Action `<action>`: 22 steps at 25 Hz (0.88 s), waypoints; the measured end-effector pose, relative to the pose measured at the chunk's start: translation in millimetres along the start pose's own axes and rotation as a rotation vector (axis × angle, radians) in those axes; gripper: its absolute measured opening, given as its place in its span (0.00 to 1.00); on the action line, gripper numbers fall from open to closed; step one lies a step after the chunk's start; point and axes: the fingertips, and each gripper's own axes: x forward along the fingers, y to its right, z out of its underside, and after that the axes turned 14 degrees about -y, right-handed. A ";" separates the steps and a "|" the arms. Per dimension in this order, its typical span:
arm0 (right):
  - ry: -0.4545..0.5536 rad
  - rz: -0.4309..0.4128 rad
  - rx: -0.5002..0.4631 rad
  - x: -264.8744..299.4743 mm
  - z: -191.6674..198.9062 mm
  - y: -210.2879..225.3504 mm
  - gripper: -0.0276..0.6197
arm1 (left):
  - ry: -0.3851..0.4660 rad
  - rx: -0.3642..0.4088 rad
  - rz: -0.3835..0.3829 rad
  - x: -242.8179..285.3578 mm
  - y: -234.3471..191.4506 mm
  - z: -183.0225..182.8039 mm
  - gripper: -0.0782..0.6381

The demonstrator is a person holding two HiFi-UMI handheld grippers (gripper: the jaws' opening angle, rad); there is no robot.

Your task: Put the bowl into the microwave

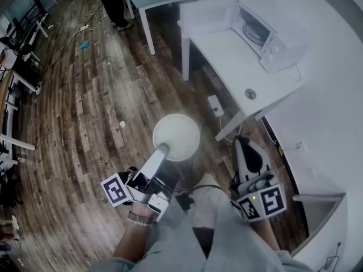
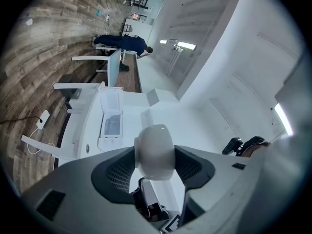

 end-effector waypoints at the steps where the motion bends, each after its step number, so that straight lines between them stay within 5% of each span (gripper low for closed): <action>1: -0.005 0.001 -0.002 1.7 0.4 0.8 0.05 | 0.000 0.000 -0.001 0.4 -0.5 -1.5 0.45; 22: -0.028 -0.177 -0.048 137.5 -43.7 80.7 0.05 | 0.156 0.045 -0.014 82.6 -37.4 -90.8 0.45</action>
